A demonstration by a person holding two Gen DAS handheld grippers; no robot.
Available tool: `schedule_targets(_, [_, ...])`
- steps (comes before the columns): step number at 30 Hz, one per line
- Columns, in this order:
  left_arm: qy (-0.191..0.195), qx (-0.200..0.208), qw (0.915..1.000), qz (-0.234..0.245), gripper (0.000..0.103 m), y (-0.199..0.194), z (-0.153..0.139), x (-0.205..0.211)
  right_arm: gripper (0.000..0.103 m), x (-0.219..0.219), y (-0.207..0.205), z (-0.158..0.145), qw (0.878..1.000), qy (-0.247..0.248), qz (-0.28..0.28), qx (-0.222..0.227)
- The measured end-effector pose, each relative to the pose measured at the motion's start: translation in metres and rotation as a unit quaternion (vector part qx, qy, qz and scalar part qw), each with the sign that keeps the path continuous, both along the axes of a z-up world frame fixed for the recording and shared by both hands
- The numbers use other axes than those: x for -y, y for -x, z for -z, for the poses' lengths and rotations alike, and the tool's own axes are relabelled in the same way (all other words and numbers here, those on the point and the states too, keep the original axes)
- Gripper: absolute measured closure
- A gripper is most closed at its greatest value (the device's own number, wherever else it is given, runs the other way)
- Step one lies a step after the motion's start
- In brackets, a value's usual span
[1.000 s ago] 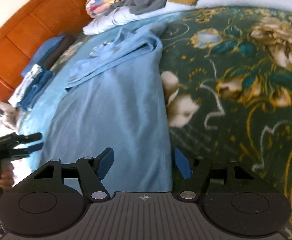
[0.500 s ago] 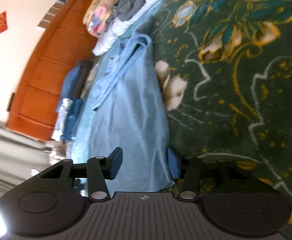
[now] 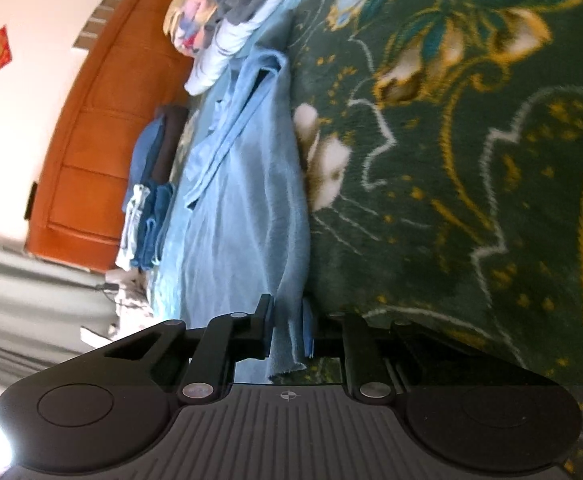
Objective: Fold clothes
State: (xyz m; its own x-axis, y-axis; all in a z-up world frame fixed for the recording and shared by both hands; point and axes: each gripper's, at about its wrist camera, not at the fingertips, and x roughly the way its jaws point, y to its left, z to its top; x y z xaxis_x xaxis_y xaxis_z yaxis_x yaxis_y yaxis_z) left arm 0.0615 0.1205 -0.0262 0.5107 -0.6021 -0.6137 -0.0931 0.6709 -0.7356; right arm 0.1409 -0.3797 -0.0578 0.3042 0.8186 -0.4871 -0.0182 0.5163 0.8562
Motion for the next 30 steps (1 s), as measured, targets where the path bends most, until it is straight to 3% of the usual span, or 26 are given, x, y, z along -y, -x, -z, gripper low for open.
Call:
schedule_targets(5, [0.005,0.001,1.0,-0.002,0.08,-0.001,0.0,0.002,0.091,-0.003,-0.002,0.005,1.0,-0.01,0.003,-0.002])
schedule_targets(8, [0.004,0.003,1.0,0.006,0.082,0.019,0.001,-0.034,0.092,-0.008,-0.005,0.004,1.0,-0.007,0.005,0.0])
schedule_targets(11, [-0.017,0.005,0.9998,0.006,0.097,0.021,-0.002,-0.038,0.09,-0.011,-0.004,-0.003,1.0,0.005,0.009,0.008])
schedule_targets(13, [-0.023,0.012,0.9996,0.006,0.101,0.024,-0.005,-0.043,0.092,-0.012,-0.003,-0.008,1.0,0.01,0.011,0.015])
schedule_targets(22, [-0.034,0.076,0.9965,0.004,0.102,0.028,-0.038,-0.067,0.098,-0.012,-0.011,-0.032,0.998,0.01,0.02,0.052])
schedule_targets(30, [-0.041,0.124,0.9912,-0.02,0.102,0.006,-0.066,-0.089,0.098,-0.014,-0.036,-0.059,0.993,-0.023,0.05,0.101])
